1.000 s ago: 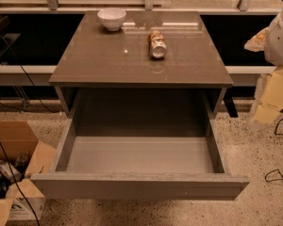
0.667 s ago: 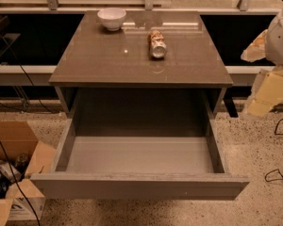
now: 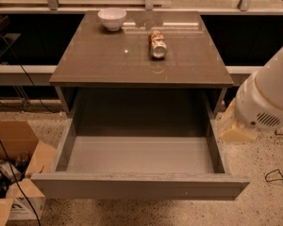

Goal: Close top drawer

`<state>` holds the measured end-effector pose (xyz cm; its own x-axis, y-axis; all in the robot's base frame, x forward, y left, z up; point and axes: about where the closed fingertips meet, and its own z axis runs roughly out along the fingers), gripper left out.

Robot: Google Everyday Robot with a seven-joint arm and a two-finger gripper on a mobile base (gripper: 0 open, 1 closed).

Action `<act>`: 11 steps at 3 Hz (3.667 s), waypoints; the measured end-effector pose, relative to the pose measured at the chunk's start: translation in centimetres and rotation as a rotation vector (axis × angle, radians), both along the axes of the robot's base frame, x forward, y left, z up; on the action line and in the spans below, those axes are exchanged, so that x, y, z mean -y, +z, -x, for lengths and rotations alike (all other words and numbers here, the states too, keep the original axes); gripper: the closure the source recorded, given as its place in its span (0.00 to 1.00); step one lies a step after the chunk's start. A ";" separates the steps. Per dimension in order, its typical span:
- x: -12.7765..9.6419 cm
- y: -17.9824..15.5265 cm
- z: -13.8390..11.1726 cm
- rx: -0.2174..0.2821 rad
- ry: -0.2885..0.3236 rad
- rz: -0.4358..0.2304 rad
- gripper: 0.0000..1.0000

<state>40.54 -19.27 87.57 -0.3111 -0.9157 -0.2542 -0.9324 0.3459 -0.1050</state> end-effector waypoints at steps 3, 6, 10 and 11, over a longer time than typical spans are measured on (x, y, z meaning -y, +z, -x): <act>0.5 -14.0 7.8 -0.204 -0.133 -0.098 1.00; -0.1 -21.0 3.1 -0.152 -0.181 -0.131 1.00; -3.4 -22.1 -5.1 -0.008 -0.143 -0.177 1.00; -3.6 -22.2 -6.0 0.004 -0.145 -0.186 1.00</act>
Offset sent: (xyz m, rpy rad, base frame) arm -0.1146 -0.0130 -0.2199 0.1844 0.3160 -0.2265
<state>46.52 -15.68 65.42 -0.4345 -0.7988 -0.4161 -0.8713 0.4898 -0.0305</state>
